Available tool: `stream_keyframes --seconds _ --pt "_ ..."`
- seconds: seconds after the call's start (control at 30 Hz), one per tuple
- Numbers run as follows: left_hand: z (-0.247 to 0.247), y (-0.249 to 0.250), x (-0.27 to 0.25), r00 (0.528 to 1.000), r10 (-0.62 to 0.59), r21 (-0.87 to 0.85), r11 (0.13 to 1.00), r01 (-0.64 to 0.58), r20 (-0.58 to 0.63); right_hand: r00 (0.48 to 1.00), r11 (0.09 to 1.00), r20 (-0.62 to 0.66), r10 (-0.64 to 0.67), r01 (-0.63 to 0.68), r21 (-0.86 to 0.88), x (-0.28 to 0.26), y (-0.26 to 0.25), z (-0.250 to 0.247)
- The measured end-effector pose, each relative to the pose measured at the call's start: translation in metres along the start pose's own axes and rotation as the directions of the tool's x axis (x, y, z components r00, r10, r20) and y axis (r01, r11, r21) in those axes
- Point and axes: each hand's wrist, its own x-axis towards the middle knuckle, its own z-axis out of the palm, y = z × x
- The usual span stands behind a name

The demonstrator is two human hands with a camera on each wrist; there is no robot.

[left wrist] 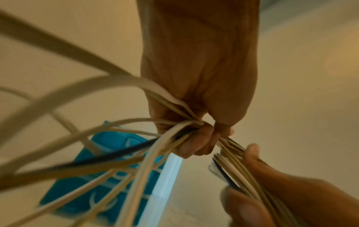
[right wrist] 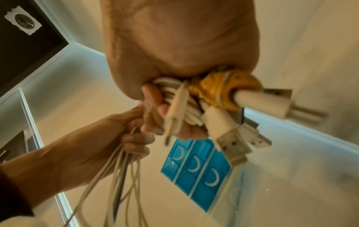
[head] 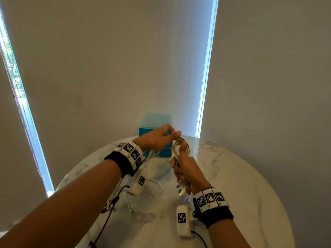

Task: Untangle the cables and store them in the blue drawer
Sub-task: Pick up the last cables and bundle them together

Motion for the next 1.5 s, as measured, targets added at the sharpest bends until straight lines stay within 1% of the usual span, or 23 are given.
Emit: stream_keyframes --seconds 0.1,0.17,0.27,0.33,0.47,0.6,0.67,0.7,0.77,0.8,0.87,0.9,1.0,1.07,1.1,1.17,1.2,1.23,1.27,1.33,1.37,1.43,1.5 --pt "0.021 0.005 -0.006 0.999 -0.038 -0.020 0.999 0.038 0.005 0.987 0.997 -0.158 -0.025 0.037 0.071 0.002 -0.001 -0.002" --pt "0.030 0.005 -0.011 1.000 -0.018 -0.031 0.999 0.018 0.007 0.969 0.988 -0.244 -0.035 0.071 0.140 0.004 -0.002 -0.012" --pt "0.044 0.010 -0.018 1.000 0.015 0.035 0.999 -0.015 0.000 0.946 0.965 -0.324 -0.010 0.094 0.244 0.008 -0.002 -0.027" --pt "0.054 0.019 -0.020 0.999 0.022 0.115 0.993 -0.019 -0.025 0.941 0.954 -0.337 0.007 0.095 0.285 0.008 -0.002 -0.030" --pt "0.067 0.034 -0.014 0.996 -0.076 0.212 0.975 0.065 0.045 0.956 0.935 -0.292 0.034 0.073 0.348 0.005 -0.005 -0.028" --pt "0.073 0.038 -0.015 0.996 -0.002 0.244 0.970 -0.020 0.092 0.944 0.966 -0.328 0.028 0.058 0.250 0.008 -0.006 -0.030" --pt "0.074 0.037 -0.014 0.990 0.021 0.252 0.966 -0.055 0.136 0.948 0.955 -0.317 0.013 0.083 0.286 0.010 -0.004 -0.033" --pt "0.074 0.033 -0.013 0.986 0.008 0.221 0.974 -0.045 0.166 0.950 0.947 -0.314 -0.001 0.101 0.305 0.011 -0.003 -0.035" --pt "0.071 0.027 -0.015 0.967 -0.040 0.159 0.987 0.000 0.250 0.945 0.923 -0.328 -0.022 0.145 0.356 0.011 -0.003 -0.042" --pt "0.069 0.025 -0.017 0.955 -0.038 0.161 0.987 -0.010 0.295 0.937 0.901 -0.350 -0.015 0.165 0.401 0.010 -0.004 -0.047" --pt "0.061 0.015 -0.022 0.936 -0.005 0.225 0.971 -0.080 0.353 0.920 0.832 -0.392 0.024 0.199 0.518 0.011 -0.002 -0.058" --pt "0.055 0.010 -0.023 0.935 0.008 0.254 0.962 -0.105 0.356 0.912 0.797 -0.409 0.042 0.216 0.564 0.012 -0.001 -0.062" --pt "0.038 -0.001 -0.019 0.963 0.054 0.267 0.955 -0.126 0.263 0.885 0.744 -0.463 0.051 0.276 0.609 0.014 0.001 -0.066" --pt "0.029 -0.004 -0.014 0.982 0.072 0.335 0.933 -0.129 0.176 0.880 0.734 -0.474 0.023 0.307 0.606 0.015 -0.002 -0.065" --pt "0.026 -0.005 -0.011 0.986 0.090 0.397 0.907 -0.139 0.141 0.881 0.734 -0.472 0.005 0.318 0.600 0.015 -0.003 -0.064" --pt "0.022 -0.009 -0.010 0.986 0.128 0.559 0.812 -0.166 0.106 0.881 0.726 -0.473 -0.013 0.334 0.601 0.014 -0.007 -0.063" --pt "0.019 -0.010 -0.012 0.987 0.135 0.605 0.780 -0.161 0.088 0.877 0.714 -0.480 -0.011 0.343 0.611 0.012 -0.008 -0.063" --pt "0.016 -0.014 -0.013 0.990 0.125 0.591 0.794 -0.143 0.073 0.872 0.697 -0.490 -0.005 0.354 0.623 0.011 -0.008 -0.065" --pt "0.012 -0.017 -0.015 0.991 0.110 0.512 0.849 -0.131 0.072 0.865 0.678 -0.501 0.003 0.367 0.637 0.010 -0.008 -0.068" --pt "0.002 -0.026 -0.019 0.990 0.096 0.251 0.961 -0.120 0.105 0.852 0.635 -0.523 0.019 0.393 0.664 0.008 -0.008 -0.076" --pt "-0.002 -0.030 -0.021 0.989 0.104 0.125 0.985 -0.117 0.108 0.845 0.617 -0.533 0.031 0.404 0.675 0.008 -0.008 -0.081" --pt "-0.010 -0.038 -0.029 0.994 0.099 -0.064 0.993 -0.095 0.056 0.841 0.587 -0.539 0.047 0.414 0.696 0.006 -0.008 -0.089" --pt "-0.020 -0.049 -0.035 0.999 0.043 -0.147 0.988 -0.041 0.012 0.846 0.563 -0.531 0.044 0.418 0.713 0.004 -0.010 -0.092"
